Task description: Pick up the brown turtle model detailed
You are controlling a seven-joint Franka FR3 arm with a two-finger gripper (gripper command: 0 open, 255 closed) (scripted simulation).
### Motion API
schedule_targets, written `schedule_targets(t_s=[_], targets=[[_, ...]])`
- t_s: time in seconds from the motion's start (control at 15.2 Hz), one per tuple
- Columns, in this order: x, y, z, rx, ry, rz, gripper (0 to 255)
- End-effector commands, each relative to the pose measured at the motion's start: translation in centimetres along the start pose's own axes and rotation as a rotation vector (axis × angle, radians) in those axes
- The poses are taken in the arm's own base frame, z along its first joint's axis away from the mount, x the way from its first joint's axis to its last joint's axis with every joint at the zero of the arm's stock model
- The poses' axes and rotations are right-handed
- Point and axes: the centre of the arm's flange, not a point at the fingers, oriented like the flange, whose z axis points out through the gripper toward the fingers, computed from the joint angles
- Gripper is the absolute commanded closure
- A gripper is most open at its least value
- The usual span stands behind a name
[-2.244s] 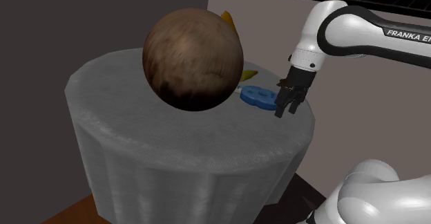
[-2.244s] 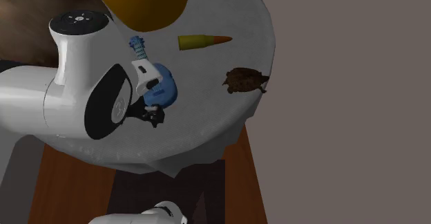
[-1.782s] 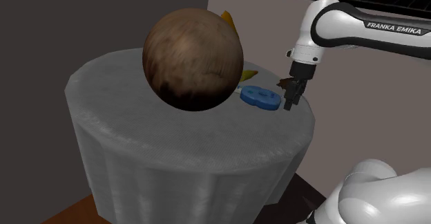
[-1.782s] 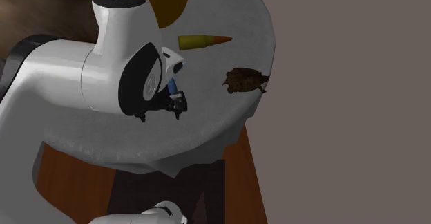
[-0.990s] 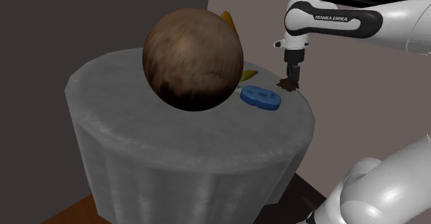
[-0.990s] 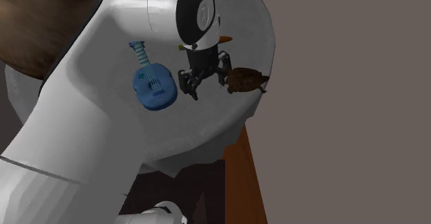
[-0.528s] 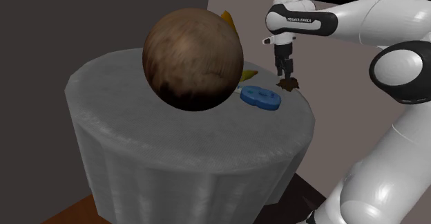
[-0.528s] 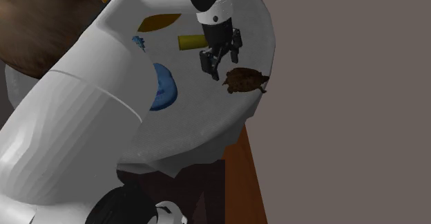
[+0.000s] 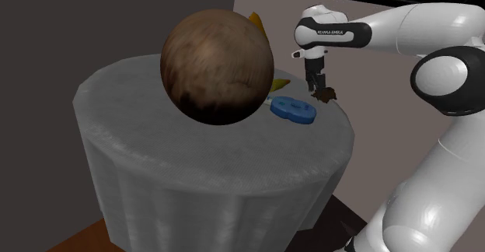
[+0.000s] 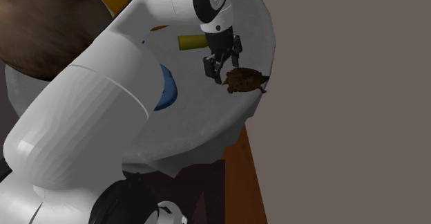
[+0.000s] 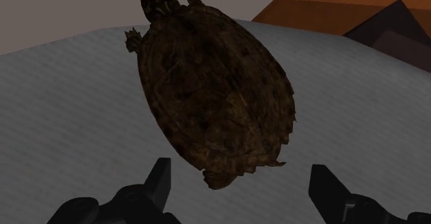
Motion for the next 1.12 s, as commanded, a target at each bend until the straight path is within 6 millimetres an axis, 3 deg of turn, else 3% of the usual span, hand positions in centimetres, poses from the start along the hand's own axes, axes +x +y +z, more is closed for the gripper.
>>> schedule_targets(t_s=[0.0, 0.07, 0.66, 1.06], targets=[[0.3, 0.1, 0.4, 0.0, 0.0, 0.0, 0], [0.2, 0.2, 0.5, 0.0, 0.0, 0.0, 255], [0.3, 0.1, 0.4, 0.0, 0.0, 0.0, 255], [-0.9, -0.3, -2.5, 0.0, 0.0, 0.0, 255]])
